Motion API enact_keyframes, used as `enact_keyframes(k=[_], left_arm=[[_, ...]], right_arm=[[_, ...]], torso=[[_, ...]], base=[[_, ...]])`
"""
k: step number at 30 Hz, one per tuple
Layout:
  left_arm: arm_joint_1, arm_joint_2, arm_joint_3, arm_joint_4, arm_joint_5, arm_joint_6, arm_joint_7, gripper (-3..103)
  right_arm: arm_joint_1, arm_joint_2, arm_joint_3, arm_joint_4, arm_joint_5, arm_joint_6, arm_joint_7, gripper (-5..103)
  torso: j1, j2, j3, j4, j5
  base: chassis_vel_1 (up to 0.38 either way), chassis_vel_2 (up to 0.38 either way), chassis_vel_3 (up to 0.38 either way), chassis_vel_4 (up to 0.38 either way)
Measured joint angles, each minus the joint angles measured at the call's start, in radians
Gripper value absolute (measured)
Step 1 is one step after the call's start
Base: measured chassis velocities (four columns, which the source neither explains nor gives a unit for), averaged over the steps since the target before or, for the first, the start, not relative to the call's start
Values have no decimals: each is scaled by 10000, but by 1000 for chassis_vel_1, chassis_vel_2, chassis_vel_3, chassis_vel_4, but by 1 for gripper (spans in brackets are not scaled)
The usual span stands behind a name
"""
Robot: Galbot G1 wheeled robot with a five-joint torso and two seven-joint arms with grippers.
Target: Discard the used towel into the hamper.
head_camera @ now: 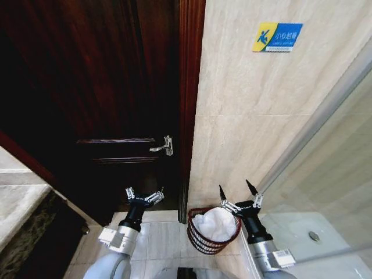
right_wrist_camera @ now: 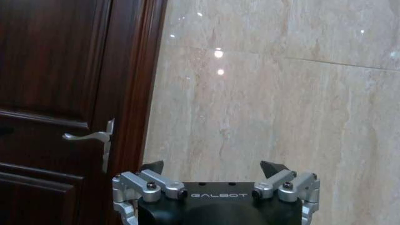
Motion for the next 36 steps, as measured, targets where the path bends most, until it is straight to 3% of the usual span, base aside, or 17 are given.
enact_keyframes(k=[36], left_arm=[[2,0,0,0,0,0,0,100]], right_arm=[[0,0,0,0,1,0,-1,100]], torso=[[-2,0,0,1,0]], base=[[17,12,13,17]])
